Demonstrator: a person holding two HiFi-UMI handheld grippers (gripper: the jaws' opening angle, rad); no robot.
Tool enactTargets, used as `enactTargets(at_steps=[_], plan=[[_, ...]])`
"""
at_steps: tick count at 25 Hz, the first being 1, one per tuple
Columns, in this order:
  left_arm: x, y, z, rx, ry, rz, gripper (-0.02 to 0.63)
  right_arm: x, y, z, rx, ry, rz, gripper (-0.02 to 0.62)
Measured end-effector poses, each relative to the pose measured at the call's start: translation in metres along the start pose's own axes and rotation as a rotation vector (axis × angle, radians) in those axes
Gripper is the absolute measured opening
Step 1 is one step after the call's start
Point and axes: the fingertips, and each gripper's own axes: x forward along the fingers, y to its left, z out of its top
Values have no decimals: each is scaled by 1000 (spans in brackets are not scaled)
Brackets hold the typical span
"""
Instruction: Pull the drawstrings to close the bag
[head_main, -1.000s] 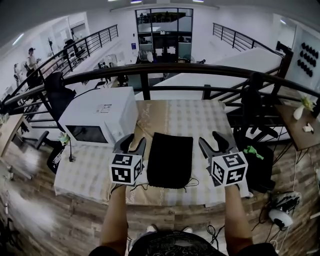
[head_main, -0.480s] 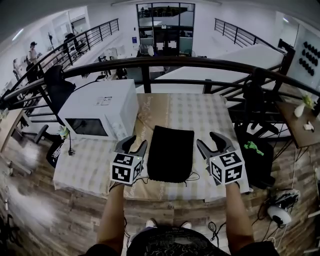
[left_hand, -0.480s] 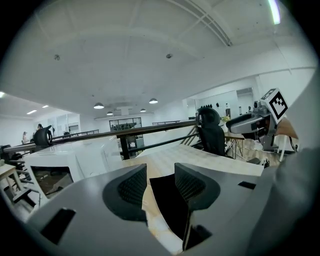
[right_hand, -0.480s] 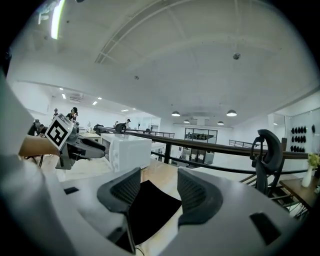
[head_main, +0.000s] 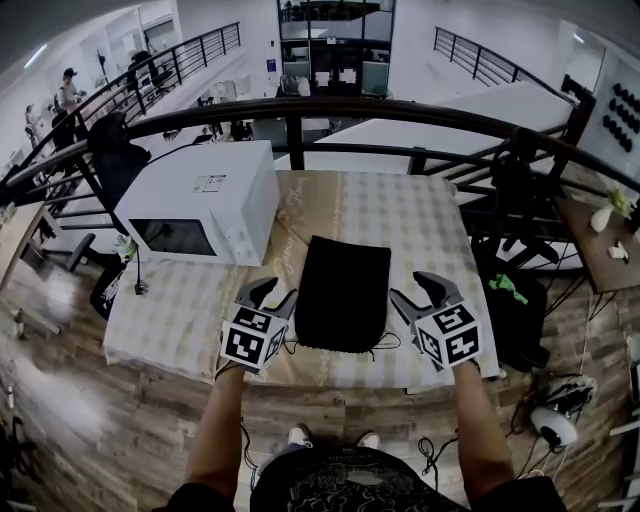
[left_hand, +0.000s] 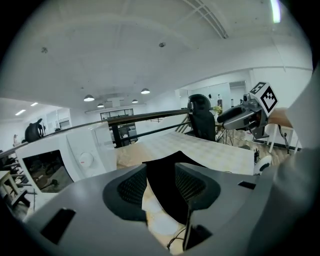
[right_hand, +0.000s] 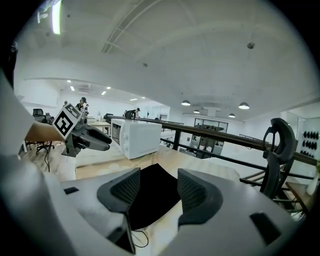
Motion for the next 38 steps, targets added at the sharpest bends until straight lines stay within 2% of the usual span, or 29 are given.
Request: enactTargets(at_steps=[7, 14, 22, 34, 38], plan=[[8, -13, -40, 23, 98, -87, 201, 14, 24, -38, -57, 99, 77, 236], [15, -32, -80, 93, 220, -184, 227, 22, 42, -73, -108, 189, 144, 241], [18, -45, -120, 109, 339, -266, 235, 31, 57, -108, -138, 270, 209, 252], [23, -57, -162, 232, 490, -349, 235, 37, 80, -161, -296, 425, 329, 291], [25, -60, -167, 263, 511, -356, 239, 39, 81, -172, -380, 471, 344, 302]])
